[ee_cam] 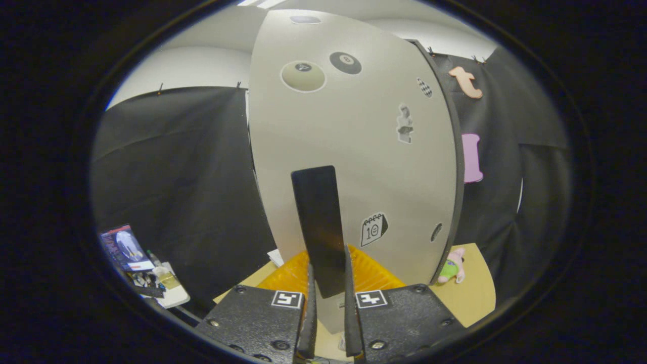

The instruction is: Open the shoe cabinet door, grab the shoes and put them into the shoe cabinet, then close the shoe cabinet door.

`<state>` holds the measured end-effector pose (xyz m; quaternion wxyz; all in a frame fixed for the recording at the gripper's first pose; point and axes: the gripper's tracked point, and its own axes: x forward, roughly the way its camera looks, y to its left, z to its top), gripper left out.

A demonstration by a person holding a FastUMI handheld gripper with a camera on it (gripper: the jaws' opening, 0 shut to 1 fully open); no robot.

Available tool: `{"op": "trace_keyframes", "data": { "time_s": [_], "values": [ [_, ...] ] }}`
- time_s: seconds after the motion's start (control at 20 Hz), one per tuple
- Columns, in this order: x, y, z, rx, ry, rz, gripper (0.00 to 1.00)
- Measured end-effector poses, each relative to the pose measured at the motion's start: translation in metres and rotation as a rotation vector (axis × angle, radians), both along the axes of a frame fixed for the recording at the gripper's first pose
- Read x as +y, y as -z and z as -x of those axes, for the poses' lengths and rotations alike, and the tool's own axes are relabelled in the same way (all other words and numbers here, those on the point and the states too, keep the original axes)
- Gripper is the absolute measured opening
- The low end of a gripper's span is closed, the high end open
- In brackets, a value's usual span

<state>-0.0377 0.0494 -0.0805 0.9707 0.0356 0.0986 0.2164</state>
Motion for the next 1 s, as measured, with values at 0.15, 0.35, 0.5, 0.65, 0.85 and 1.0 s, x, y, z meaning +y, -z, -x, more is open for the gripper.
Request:
{"op": "trace_keyframes", "data": {
  "time_s": [0.15, 0.35, 0.5, 0.65, 0.85, 1.0],
  "values": [
    [-0.043, -0.001, 0.025, -0.011, 0.021, 0.008, 0.25],
    [-0.095, -0.001, 0.052, -0.028, 0.082, 0.015, 0.21],
    [-0.133, -0.004, 0.048, -0.024, 0.135, 0.002, 0.15],
    [-0.170, -0.005, 0.047, -0.046, 0.198, 0.022, 0.08],
    [-0.223, -0.007, 0.038, -0.055, 0.279, 0.010, 0.04],
    [-0.230, -0.004, 0.035, -0.028, 0.257, -0.048, 0.04]
  ]
}}
